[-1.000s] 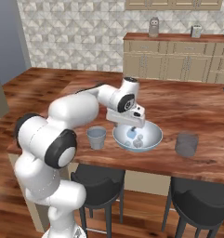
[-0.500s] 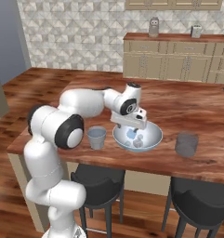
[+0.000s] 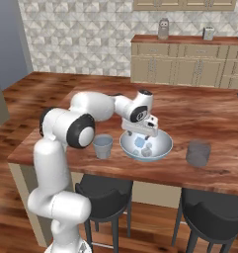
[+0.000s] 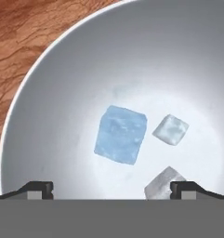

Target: There are four ice cubes in the ice bowl. Place two ice cubes in each glass of water.

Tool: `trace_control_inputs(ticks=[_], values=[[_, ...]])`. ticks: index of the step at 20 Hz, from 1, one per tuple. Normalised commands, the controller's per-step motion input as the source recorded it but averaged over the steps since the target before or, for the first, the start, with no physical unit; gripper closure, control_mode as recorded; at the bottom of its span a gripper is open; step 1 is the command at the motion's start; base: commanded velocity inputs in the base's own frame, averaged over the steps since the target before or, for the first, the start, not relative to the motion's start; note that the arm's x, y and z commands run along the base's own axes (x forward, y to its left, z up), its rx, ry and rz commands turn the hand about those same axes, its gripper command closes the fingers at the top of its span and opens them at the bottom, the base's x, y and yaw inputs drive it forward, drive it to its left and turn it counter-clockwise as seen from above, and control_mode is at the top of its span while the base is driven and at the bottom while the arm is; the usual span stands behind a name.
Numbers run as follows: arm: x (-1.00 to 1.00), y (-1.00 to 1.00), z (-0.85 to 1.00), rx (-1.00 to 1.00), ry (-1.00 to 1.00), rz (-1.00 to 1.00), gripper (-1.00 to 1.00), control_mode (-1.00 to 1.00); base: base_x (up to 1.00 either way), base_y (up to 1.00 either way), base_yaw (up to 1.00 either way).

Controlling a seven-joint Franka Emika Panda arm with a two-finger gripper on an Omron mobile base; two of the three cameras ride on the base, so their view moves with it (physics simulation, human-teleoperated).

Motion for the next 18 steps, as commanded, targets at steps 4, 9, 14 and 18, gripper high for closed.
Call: trace_control_inputs(ticks=[4,9,14,18], values=[[0.16,-0.13,-0.24,0.0,0.02,0.0,-1.0,-1.0,0.0,0.0,0.0],[0.24,-0.05,-0.25,0.0,0.0,0.0,-1.0,-1.0,0.0,0.0,0.0],[0.22,0.0,-0.19,0.01,0.0,0.0,-1.0,-1.0,0.0,0.0,0.0],[0.0,0.0,-0.08,0.01,0.0,0.0,-1.0,-1.0,0.0,0.0,0.0]])
